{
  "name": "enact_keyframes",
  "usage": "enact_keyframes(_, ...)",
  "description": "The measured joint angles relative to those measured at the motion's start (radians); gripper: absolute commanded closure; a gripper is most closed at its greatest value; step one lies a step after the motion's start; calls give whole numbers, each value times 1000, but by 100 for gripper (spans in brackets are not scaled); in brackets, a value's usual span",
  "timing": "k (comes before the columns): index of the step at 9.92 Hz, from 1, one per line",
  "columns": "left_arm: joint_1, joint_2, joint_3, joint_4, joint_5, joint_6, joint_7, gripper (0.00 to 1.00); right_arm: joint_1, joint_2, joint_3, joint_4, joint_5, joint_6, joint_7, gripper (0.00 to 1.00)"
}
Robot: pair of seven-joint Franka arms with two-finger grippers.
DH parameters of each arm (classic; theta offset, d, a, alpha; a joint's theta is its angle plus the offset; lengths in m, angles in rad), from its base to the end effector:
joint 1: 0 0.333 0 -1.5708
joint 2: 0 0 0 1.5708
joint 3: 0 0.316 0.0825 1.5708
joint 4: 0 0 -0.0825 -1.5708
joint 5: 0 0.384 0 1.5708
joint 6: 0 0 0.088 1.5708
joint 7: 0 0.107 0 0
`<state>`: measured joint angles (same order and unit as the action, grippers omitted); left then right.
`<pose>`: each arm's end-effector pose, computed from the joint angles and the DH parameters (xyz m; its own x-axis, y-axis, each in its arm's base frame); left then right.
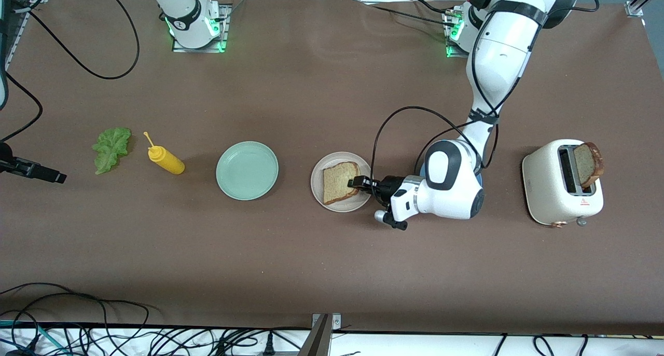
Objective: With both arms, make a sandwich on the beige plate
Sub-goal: 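Lay the toast on the beige plate while the right gripper reaches lettuce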
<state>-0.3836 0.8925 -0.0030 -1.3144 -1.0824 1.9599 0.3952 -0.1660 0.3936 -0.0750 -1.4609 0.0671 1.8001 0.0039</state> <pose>0.6597 -0.3305 0.2082 0.9623 -0.2520 -0.1020 -0.0652 -0.5780 0.8134 0.6547 -0.1476 0.4539 0.9660 -0.2528 -0.0535 -0.2549 -0.9663 -0.0355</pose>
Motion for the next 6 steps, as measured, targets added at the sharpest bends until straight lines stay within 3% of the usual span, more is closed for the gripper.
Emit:
enact_keyframes(1, -5, 5, 0, 1, -2, 11, 2, 58, -6, 20, 0, -7, 0, 0, -3, 0)
enact_keyframes(2, -6, 8, 1, 2, -2, 17, 7, 2, -16, 48, 0, -16, 0, 2, -7, 0)
enact_keyframes(6, -3, 15, 13, 3, -2, 20, 82, 0, -27, 104, 0, -128, 0, 93, -21, 0)
